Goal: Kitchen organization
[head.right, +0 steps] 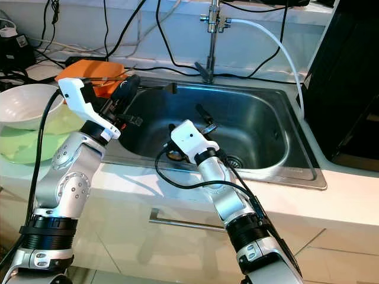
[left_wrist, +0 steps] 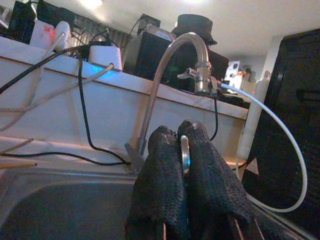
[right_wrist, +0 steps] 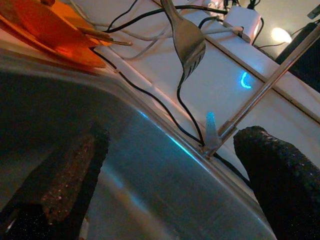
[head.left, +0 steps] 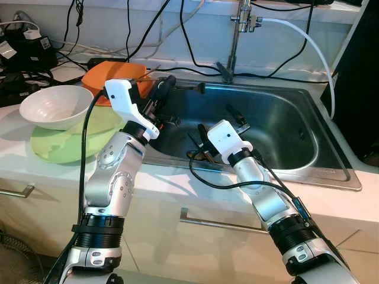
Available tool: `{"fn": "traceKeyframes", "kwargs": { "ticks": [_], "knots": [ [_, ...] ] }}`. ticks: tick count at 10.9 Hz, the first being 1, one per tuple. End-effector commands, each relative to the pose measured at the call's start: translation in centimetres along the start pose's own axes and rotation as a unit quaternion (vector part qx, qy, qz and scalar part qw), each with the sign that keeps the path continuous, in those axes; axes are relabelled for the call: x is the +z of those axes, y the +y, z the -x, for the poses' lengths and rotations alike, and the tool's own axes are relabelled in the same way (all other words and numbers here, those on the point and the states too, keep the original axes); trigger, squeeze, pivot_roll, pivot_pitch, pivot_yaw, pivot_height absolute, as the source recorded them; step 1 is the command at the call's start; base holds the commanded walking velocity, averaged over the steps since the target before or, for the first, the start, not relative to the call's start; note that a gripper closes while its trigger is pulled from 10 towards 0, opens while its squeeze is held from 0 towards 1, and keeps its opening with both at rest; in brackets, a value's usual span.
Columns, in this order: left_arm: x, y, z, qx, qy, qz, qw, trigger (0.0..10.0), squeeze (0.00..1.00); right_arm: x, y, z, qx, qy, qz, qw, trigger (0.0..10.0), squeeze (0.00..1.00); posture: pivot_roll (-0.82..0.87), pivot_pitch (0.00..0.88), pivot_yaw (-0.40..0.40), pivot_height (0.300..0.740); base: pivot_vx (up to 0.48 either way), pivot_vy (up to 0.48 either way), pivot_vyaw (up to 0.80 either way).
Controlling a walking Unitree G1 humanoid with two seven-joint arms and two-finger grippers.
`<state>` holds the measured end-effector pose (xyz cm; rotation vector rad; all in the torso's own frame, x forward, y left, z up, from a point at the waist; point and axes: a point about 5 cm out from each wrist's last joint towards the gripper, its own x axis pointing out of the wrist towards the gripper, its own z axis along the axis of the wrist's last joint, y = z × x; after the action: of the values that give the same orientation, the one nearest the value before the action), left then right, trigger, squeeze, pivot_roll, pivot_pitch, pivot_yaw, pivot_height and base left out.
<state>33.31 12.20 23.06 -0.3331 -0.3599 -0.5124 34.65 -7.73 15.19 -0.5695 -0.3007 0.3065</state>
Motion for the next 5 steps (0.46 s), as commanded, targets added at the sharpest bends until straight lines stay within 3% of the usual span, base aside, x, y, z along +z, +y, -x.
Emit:
{"fn": "traceKeyframes", "kwargs": {
  "ticks": [1,3,4,5],
  "knots": [
    [0.1,0.0,0.0,-0.003,0.0,0.002,1.0,10.0,0.0,0.3,-0.2,-0.3,-0.001,-0.008,0.006,1.0,10.0,1.0,0.21,0.0,0.017,0.74,0.0,0.0,0.0],
    [0.0,0.1,0.2,-0.004,0.005,0.015,1.0,10.0,0.0,0.3,-0.1,-0.3,-0.003,-0.011,0.021,1.0,10.0,1.0,0.21,0.0,0.016,0.74,0.0,0.0,0.0],
    [-3.5,-1.0,1.5,-0.05,0.1,0.036,0.993,10.0,0.0,0.8,1.0,-0.4,0.011,-0.028,0.066,0.997,10.0,0.0,0.21,0.0,0.018,0.74,0.0,0.0,0.0],
    [-3.8,-1.1,1.7,-0.054,0.11,0.037,0.992,10.0,0.0,0.9,1.1,-0.5,0.012,-0.028,0.069,0.997,10.0,0.0,0.21,0.0,0.018,0.74,0.0,0.0,0.0]
  ]
}}
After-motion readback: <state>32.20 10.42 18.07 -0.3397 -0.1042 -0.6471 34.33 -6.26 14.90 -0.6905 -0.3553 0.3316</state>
